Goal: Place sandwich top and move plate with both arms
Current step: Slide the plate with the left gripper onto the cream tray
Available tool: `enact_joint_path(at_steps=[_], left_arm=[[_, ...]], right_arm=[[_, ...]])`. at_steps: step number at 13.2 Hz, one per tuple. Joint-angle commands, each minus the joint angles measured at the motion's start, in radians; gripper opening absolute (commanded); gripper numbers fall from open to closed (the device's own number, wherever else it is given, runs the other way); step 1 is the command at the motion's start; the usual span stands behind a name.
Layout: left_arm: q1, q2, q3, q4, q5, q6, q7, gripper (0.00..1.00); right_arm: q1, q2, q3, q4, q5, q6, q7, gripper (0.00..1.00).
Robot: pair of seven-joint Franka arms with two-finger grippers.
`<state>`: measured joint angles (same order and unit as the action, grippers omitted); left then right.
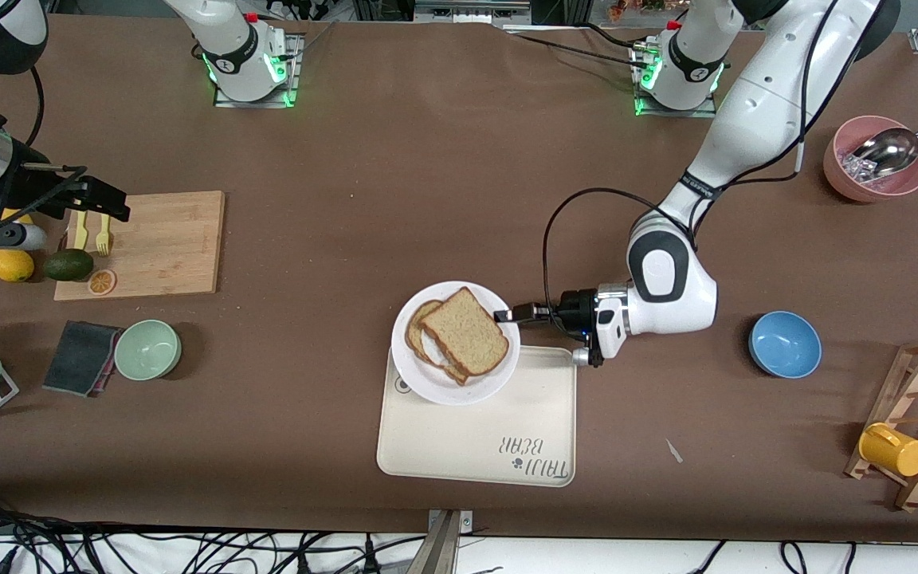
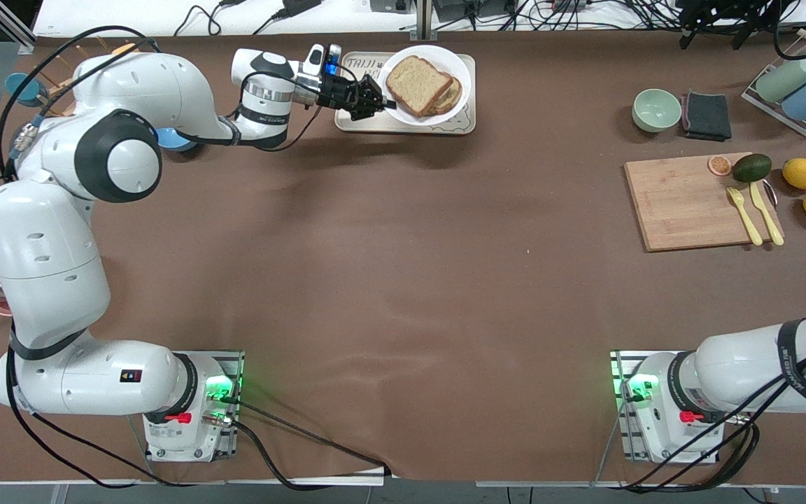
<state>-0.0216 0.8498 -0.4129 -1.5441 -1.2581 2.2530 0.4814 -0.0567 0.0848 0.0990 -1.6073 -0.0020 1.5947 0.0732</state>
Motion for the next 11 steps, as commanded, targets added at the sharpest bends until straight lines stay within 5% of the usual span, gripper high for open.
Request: enact_joint_path(at_steps=[1, 5, 11], left_arm=[[-0.027, 0.139, 0.0, 0.194, -0.026, -0.015, -0.049, 0.0], [-0.174, 0.216, 0.207, 0.343, -0.034, -0.012, -0.104, 0.0], [-0.19, 0.271, 0.218, 0.38, -0.035, -0.012, -0.099, 0.0]], right_arm=[[-0.002, -0.008, 0.004, 0.004, -0.012, -0.009, -0.007, 1.0], [-0.003, -0.007, 0.002, 0.004, -0.01, -0.009, -0.01, 1.0], [-0.003, -0.007, 0.002, 0.004, -0.009, -0.009, -0.01, 1.0]])
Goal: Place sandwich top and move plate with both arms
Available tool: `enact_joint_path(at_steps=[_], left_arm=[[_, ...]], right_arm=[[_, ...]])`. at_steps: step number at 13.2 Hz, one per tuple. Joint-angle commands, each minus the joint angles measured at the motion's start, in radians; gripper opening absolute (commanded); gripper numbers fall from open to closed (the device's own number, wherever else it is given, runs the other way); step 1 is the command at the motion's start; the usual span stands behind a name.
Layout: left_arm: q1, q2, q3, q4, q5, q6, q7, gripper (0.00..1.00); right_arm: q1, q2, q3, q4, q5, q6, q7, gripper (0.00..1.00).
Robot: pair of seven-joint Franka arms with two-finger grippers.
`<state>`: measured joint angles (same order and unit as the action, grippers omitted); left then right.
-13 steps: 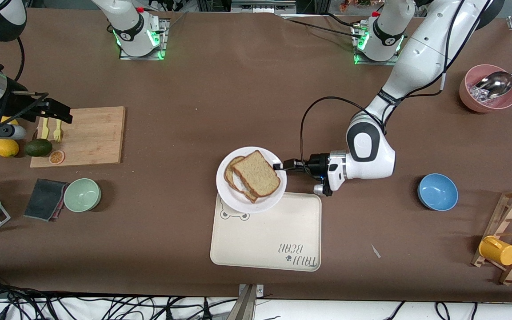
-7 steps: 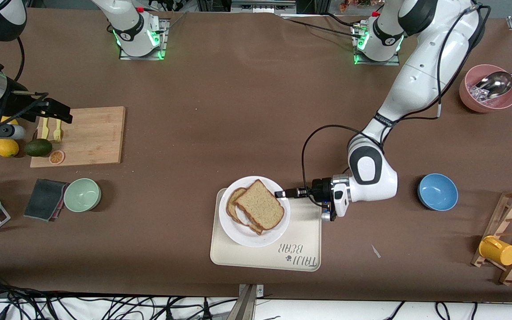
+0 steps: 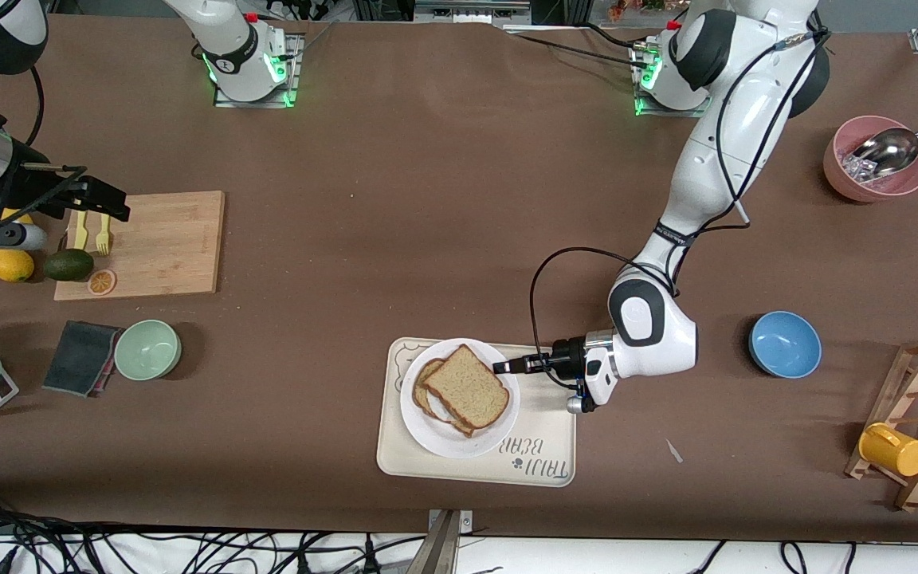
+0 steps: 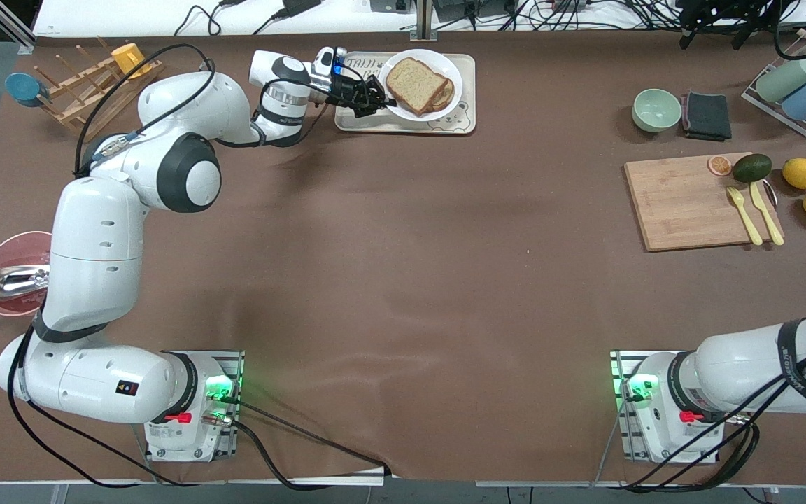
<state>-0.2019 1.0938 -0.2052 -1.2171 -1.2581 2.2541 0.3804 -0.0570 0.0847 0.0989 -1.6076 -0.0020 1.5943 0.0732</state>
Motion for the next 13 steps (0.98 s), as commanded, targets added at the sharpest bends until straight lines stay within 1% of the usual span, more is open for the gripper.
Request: enact_joint_path(at_steps=[1, 3, 4, 6, 7, 9, 10, 12, 13], left_arm=[[-0.01, 0.035, 0.01, 0.054, -0.037, -0.013, 0.0, 0.0], [-0.01, 0.035, 0.01, 0.053, -0.035, -0.013, -0.005, 0.0], [-0.011, 0.035, 0.01, 0.051, -0.034, -0.011, -0.003, 0.08], [-0.013, 0.032, 0.012, 0.047, -0.027, 0.013, 0.005, 0.9], [-0.014, 0.028, 0.012, 0.042, -0.023, 0.016, 0.011, 1.0], [-0.007, 0.011, 0.015, 0.034, -0.017, 0.015, 0.011, 1.0], [-0.004, -0.001, 0.015, 0.034, 0.008, 0.013, 0.006, 1.0], [0.005, -0.023, 0.015, 0.031, 0.113, 0.004, -0.006, 1.0], [0.015, -0.028, 0.013, 0.031, 0.146, 0.002, -0.021, 1.0]], right_arm=[[-0.003, -0.007, 0.002, 0.005, -0.01, -0.008, -0.007, 1.0], [-0.003, -0.005, 0.002, 0.005, -0.01, -0.008, -0.01, 1.0], [-0.003, -0.005, 0.001, 0.003, -0.009, -0.01, -0.01, 1.0], [-0.003, -0.005, 0.002, 0.003, -0.01, -0.01, -0.01, 1.0], [-0.003, -0.005, 0.002, 0.003, -0.009, -0.01, -0.01, 1.0], [-0.003, -0.005, 0.002, 0.003, -0.009, -0.01, -0.01, 1.0], [-0.003, -0.005, 0.002, 0.003, -0.009, -0.01, -0.01, 1.0], [-0.003, -0.005, 0.002, 0.003, -0.009, -0.01, -0.01, 1.0], [-0.003, -0.005, 0.001, 0.003, -0.009, -0.01, -0.01, 1.0]])
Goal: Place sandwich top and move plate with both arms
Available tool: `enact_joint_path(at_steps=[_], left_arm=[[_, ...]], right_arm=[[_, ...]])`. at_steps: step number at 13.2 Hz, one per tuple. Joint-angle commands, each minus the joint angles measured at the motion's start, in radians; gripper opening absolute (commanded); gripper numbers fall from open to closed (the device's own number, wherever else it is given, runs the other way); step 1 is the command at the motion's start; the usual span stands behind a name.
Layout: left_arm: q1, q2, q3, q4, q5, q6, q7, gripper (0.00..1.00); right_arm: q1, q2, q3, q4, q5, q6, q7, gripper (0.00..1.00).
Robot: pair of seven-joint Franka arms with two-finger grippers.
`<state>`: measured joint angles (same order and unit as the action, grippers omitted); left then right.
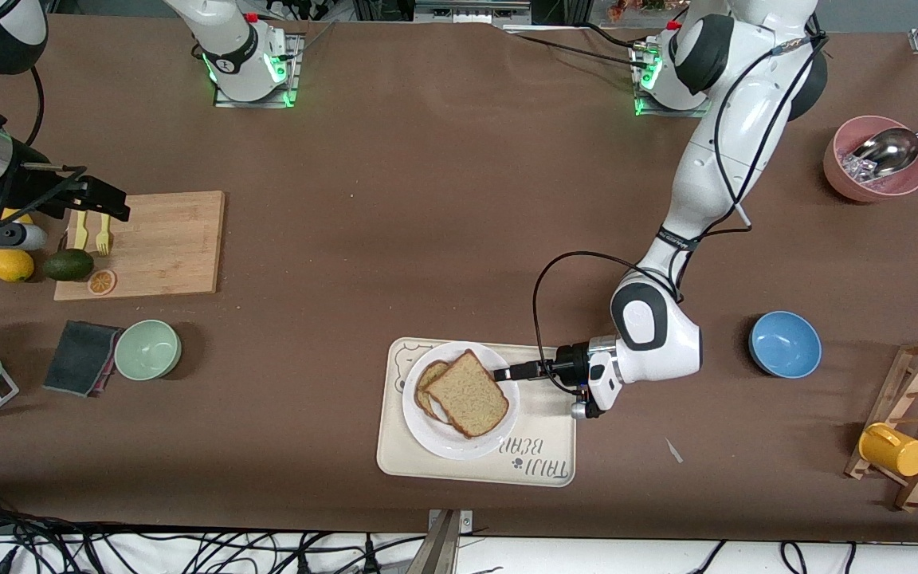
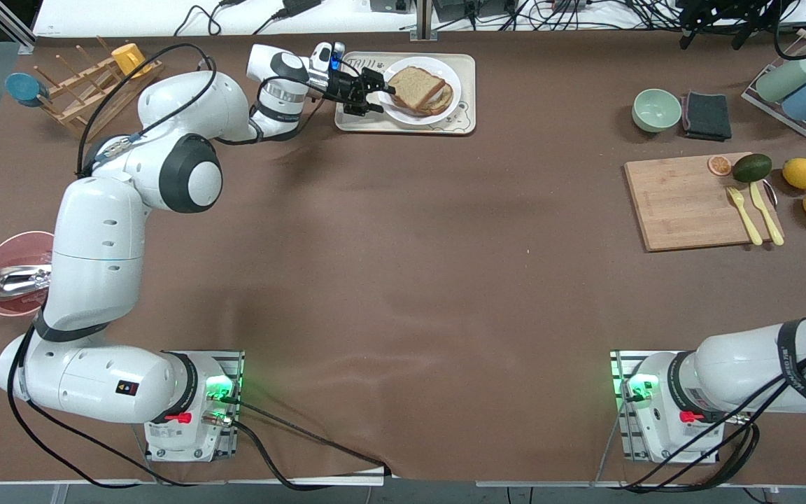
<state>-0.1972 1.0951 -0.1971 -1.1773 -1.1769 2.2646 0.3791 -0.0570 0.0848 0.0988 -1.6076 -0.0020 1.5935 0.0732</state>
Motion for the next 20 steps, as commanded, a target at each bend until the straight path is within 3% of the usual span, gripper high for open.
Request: enact_joint_path(at_steps=[1, 3, 9, 16, 20], left_arm=[[0.01, -0.034, 0.007, -0.008, 0.094, -0.008, -0.032, 1.0], [0.01, -0.053, 0.008, -0.007, 0.163, -0.008, -0.067, 1.0], [0.015, -0.153, 0.013, -0.005, 0.541, -0.052, -0.258, 1.0], [0.047, -0.274, 0.065, 0.001, 0.865, -0.279, -0.263, 1.0], [0.05, -0.42, 0.068, -0.007, 1.078, -0.462, -0.275, 1.0]], right_arm=[[-0.003, -0.005, 0.002, 0.003, -0.009, -0.009, -0.01, 1.0], [-0.003, -0.005, 0.002, 0.003, -0.009, -0.009, -0.01, 1.0], [-0.003, -0.007, 0.002, 0.003, -0.009, -0.01, -0.007, 1.0], [-0.003, -0.007, 0.002, 0.003, -0.009, -0.01, -0.007, 1.0], [-0.003, -0.007, 0.002, 0.003, -0.009, -0.01, -0.007, 1.0]])
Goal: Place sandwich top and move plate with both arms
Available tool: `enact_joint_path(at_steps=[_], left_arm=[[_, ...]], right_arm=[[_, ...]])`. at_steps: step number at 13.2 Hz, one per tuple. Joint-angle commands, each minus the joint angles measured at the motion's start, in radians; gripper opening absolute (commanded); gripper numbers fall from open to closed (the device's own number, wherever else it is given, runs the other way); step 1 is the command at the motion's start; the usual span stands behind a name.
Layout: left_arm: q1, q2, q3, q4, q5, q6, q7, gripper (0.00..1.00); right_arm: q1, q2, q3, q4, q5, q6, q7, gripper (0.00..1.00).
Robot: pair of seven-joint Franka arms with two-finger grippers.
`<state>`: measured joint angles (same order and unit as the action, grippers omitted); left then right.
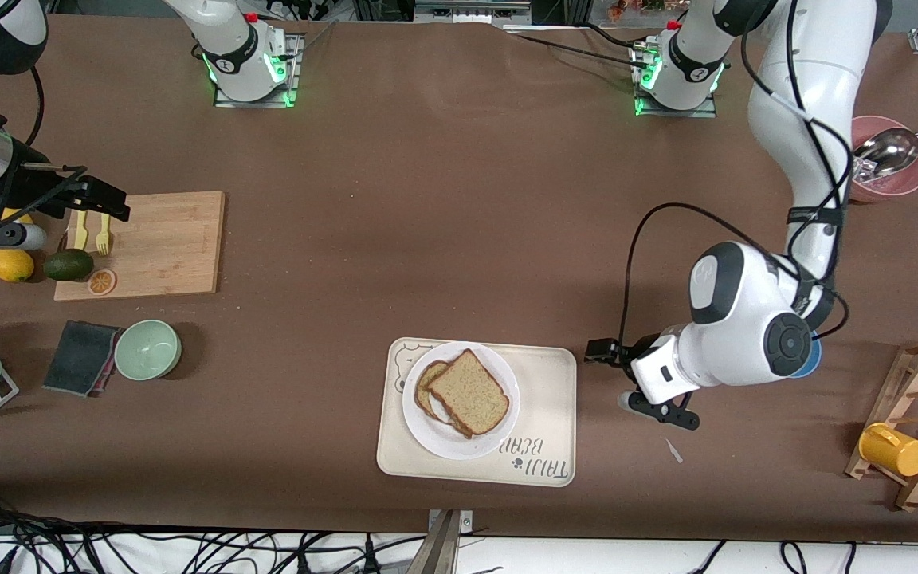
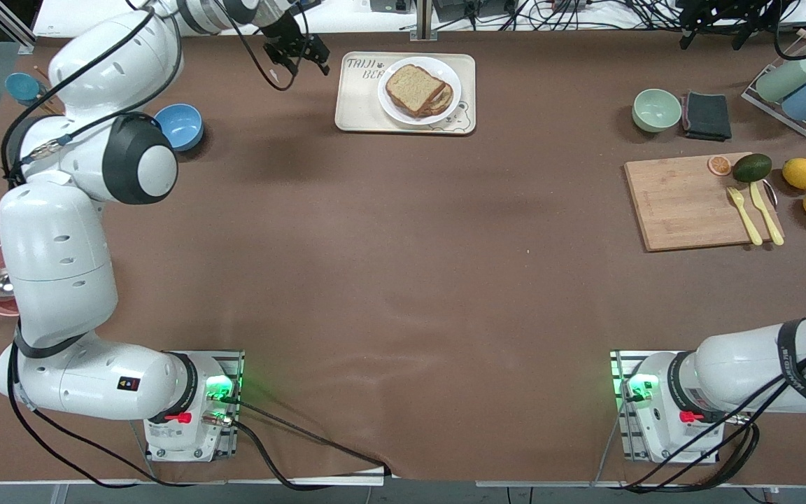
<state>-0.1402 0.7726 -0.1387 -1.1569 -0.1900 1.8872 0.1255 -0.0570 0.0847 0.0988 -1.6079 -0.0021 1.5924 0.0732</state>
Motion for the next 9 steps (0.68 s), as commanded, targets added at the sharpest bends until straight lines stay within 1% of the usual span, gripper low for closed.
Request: enact_joint_path(at_steps=[1, 3, 5, 8, 9], left_arm=[[-0.002, -0.143, 0.01, -0.029, 0.127, -0.136, -0.039, 1.0], [0.007, -0.22, 0.01, -0.03, 0.152, -0.233, -0.07, 1.0], [0.007, -0.303, 0.016, -0.046, 0.161, -0.281, -0.076, 1.0], [0.016, -0.459, 0.018, -0.131, 0.178, -0.307, -0.086, 1.0], [0.019, -0.52, 0.031, -0.182, 0.184, -0.313, -0.086, 1.0]], right_arm=[[-0.003, -0.007, 0.002, 0.003, -0.009, -0.009, -0.01, 1.0], [-0.003, -0.007, 0.002, 0.003, -0.009, -0.009, -0.007, 1.0], [-0.003, -0.007, 0.002, 0.003, -0.009, -0.009, -0.007, 1.0], [-0.003, -0.007, 0.002, 0.003, -0.009, -0.009, -0.007, 1.0], [-0.003, -0.007, 0.002, 0.003, -0.009, -0.009, -0.007, 1.0]])
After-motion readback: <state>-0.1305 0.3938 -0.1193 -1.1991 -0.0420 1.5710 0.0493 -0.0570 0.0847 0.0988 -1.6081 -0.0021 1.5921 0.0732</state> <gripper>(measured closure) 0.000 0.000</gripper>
